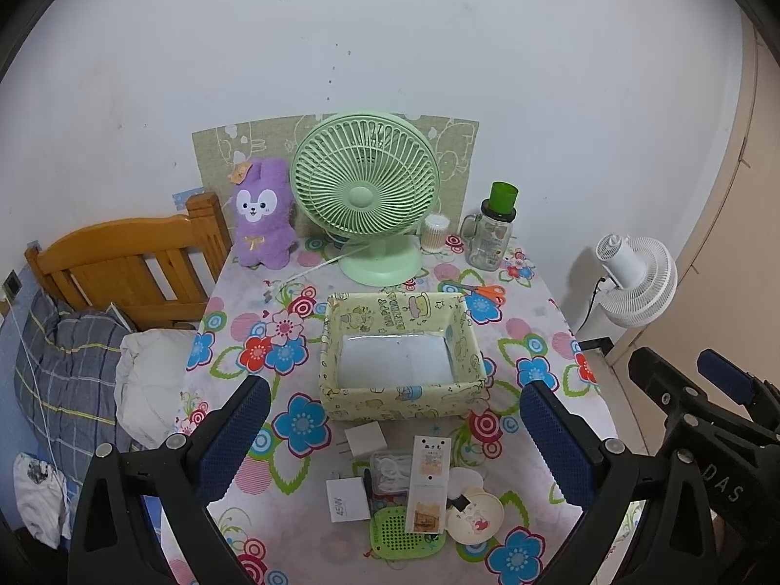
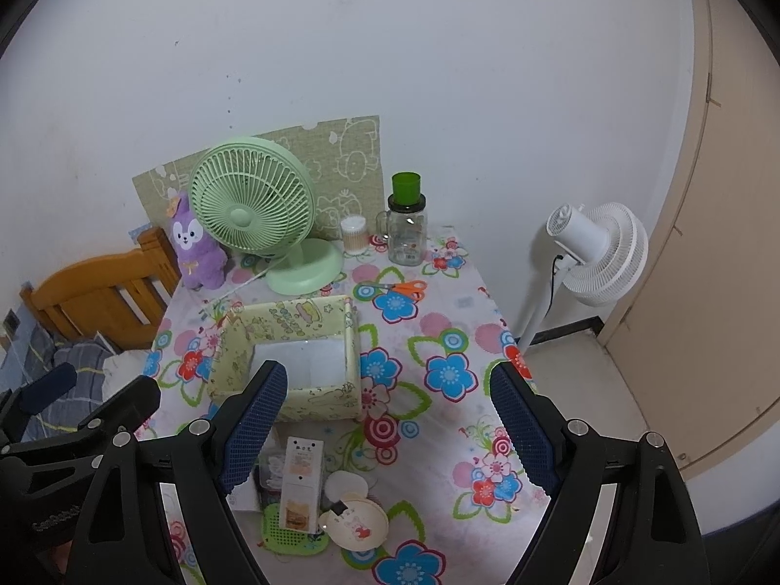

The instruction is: Organize rigid objects

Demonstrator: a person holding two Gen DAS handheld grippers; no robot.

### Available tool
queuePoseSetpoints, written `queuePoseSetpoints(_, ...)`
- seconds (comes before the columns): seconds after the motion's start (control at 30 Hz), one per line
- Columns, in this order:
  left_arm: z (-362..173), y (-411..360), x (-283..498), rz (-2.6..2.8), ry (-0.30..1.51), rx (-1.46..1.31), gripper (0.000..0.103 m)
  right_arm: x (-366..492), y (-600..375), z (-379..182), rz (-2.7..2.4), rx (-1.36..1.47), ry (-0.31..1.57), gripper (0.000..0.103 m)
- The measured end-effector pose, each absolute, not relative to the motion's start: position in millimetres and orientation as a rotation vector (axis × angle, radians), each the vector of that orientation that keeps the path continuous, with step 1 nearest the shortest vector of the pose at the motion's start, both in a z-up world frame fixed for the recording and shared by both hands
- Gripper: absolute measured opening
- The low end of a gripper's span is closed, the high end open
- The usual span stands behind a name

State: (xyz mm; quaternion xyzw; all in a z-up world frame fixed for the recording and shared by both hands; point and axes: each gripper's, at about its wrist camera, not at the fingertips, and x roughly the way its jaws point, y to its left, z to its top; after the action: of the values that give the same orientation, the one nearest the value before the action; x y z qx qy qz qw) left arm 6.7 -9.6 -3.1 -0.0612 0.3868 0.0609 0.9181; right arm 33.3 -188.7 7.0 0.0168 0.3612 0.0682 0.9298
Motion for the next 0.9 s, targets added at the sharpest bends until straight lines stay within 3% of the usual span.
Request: queuePoseSetpoints(0.9, -15.7, -11.7, 14.2, 0.101, 0.817, -0.099, 0.103, 37.0, -194.3, -8.8, 0.128, 0.044, 0.756, 0.088)
